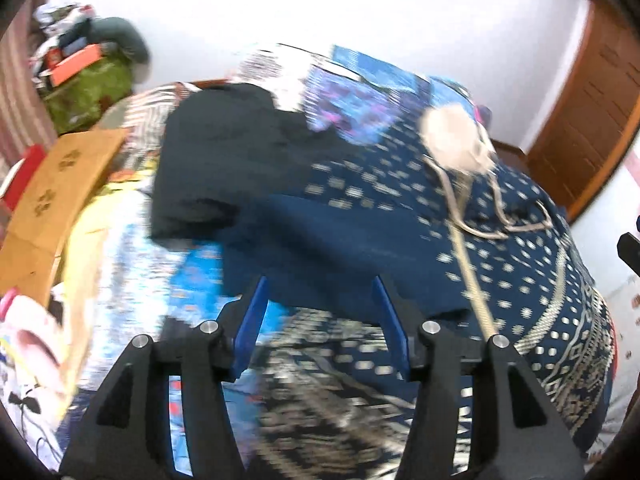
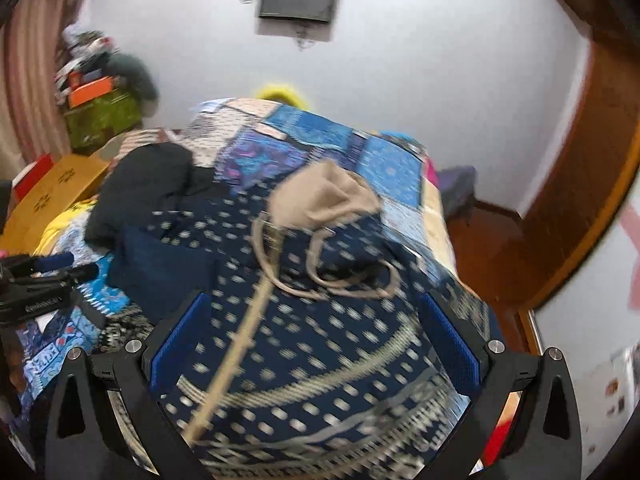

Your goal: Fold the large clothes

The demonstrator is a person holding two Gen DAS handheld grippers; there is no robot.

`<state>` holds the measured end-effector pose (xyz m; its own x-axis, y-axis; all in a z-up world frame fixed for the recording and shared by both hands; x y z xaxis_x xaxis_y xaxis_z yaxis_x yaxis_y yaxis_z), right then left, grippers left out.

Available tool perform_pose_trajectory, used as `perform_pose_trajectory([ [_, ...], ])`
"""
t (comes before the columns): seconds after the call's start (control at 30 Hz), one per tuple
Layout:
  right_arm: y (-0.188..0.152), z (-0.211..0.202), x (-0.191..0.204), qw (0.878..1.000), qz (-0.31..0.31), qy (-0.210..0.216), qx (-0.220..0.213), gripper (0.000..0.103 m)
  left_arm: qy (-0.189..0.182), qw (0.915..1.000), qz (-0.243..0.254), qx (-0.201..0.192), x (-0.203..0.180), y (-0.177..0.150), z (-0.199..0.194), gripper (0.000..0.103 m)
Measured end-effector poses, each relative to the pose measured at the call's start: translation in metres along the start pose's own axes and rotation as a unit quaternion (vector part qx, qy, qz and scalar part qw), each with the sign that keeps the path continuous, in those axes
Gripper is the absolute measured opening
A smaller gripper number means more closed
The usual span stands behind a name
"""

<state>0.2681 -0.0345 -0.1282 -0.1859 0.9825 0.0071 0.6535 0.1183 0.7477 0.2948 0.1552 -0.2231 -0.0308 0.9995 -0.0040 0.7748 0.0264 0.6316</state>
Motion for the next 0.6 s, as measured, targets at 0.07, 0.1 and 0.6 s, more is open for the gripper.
perform_pose_trajectory([
  [0.07,0.003,0.007,0.027,0.999,-0.027,0.017,0.007,0.103,0.019,0.9997,-0.013,-0.005,0.024,-0.004,-0.007,0.054],
  [0.1,0.003,0.012,0.042,0.999,-0.042,0.027,0.013,0.103,0.028,0.9994,-0.018,-0.008,0.035,-0.006,-0.011,0.054],
  [0.6,-0.073,0.121,0.231,0.949,-0.255,0.107,0.15,0.099,0.088,0.9942,-0.059,0.022,0.13,-0.072,-0.015,0.063],
])
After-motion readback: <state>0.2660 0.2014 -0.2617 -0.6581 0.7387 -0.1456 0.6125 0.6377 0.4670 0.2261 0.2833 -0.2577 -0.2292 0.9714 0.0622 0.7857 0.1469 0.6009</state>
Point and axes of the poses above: each gripper's, at about its wrist camera, not at the fingertips, and z roughly the way its jaws point, x to its left, y to its top, the point moved 8 cm from there along z, roughly the way its jaws point, and after that the axes turned 11 degrees about z, right-handed, at the moved point
